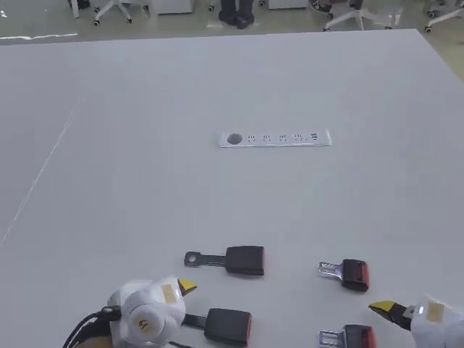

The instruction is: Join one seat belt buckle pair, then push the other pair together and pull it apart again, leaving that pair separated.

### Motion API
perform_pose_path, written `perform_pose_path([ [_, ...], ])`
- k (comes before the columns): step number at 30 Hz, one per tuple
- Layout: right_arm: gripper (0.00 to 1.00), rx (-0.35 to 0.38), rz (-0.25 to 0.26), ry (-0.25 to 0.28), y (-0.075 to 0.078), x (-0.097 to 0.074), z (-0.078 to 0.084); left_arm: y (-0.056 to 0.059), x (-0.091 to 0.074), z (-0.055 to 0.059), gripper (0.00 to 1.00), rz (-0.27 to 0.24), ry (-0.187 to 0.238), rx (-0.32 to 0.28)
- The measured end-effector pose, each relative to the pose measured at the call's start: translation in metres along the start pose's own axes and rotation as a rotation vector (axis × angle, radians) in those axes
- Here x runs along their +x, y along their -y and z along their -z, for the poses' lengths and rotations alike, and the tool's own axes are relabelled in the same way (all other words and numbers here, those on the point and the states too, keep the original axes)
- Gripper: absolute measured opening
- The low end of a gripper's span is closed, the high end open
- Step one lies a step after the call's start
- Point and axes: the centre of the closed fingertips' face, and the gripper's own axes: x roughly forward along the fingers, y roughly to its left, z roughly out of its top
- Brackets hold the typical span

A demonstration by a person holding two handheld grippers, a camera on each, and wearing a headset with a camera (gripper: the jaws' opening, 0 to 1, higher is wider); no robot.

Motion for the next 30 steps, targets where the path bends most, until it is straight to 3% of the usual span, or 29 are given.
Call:
perform_pose_path([
  [3,0.73,-0.034,-0.021,-0.033,0.001,0.002,0.005,-0.001,0.006,-0.004,0.75,0.012,0.012,-0.008],
  [9,0.65,-0.105,-0.086,-0.098,0.0,0.005,0.015,0.0,0.018,-0.001,0.66,0.056,-0.024,0.057],
  [10,0.64,-0.123,-0.087,-0.086,0.001,0.006,0.013,0.001,0.02,-0.001,0.65,0.068,-0.029,0.064],
  [14,0.6,-0.17,-0.115,-0.115,0.0,0.006,0.014,0.004,0.025,0.006,0.57,0.113,-0.079,0.172],
  [17,0.54,-0.217,-0.13,-0.139,0.0,0.006,0.015,0.001,0.028,0.01,0.48,0.096,-0.103,0.214],
  [18,0.53,-0.224,-0.133,-0.144,0.0,0.006,0.015,0.003,0.028,0.007,0.46,0.108,-0.082,0.196],
  [25,0.39,-0.276,-0.154,-0.181,-0.002,0.005,0.018,0.002,0.03,0.004,0.36,0.105,-0.065,0.239],
  [30,0.37,-0.275,-0.157,-0.194,-0.002,0.006,0.018,0.0,0.03,0.004,0.36,0.093,-0.052,0.214],
])
